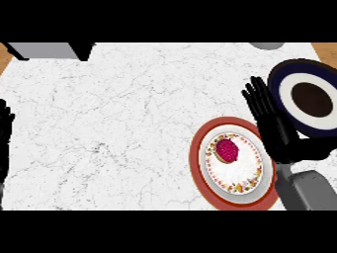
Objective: Pick the cupcake from the plate and place it in the plate
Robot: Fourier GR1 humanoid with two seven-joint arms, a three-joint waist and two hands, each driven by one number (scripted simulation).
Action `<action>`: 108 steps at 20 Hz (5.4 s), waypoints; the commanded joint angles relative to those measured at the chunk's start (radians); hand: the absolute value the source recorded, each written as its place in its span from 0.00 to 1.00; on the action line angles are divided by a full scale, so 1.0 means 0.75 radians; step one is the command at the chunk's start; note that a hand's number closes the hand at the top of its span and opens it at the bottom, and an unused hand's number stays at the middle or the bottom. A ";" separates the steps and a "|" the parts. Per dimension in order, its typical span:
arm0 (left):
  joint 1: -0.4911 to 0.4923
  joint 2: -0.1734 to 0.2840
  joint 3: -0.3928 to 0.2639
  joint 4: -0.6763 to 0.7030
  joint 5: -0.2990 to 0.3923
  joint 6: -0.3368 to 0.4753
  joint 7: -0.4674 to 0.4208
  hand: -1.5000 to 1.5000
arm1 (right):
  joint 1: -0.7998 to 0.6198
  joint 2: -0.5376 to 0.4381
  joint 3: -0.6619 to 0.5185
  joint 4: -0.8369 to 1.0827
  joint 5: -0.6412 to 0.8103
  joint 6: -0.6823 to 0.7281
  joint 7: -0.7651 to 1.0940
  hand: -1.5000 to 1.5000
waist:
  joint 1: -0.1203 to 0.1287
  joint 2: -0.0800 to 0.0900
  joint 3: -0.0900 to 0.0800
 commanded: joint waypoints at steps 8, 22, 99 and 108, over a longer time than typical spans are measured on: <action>0.026 -0.247 -0.280 -0.021 0.126 -0.222 0.250 0.50 | -0.311 -0.487 -0.173 0.232 0.364 0.028 -0.016 1.00 | -0.017 0.052 -0.012; 0.026 -0.341 -0.291 -0.033 0.044 -0.238 0.344 0.50 | -0.217 -0.467 -0.219 0.419 0.405 0.284 -0.325 0.00 | -0.017 0.020 -0.007; 0.145 -0.603 0.063 -0.079 -0.259 -0.487 0.455 0.50 | 0.570 0.092 0.175 -0.458 1.796 -0.072 0.124 1.00 | -0.068 0.006 -0.005; 0.065 -0.596 0.078 -0.104 -0.252 -0.489 0.515 0.50 | 0.898 0.150 0.033 -0.834 1.458 -0.361 -0.071 1.00 | -0.052 0.016 -0.004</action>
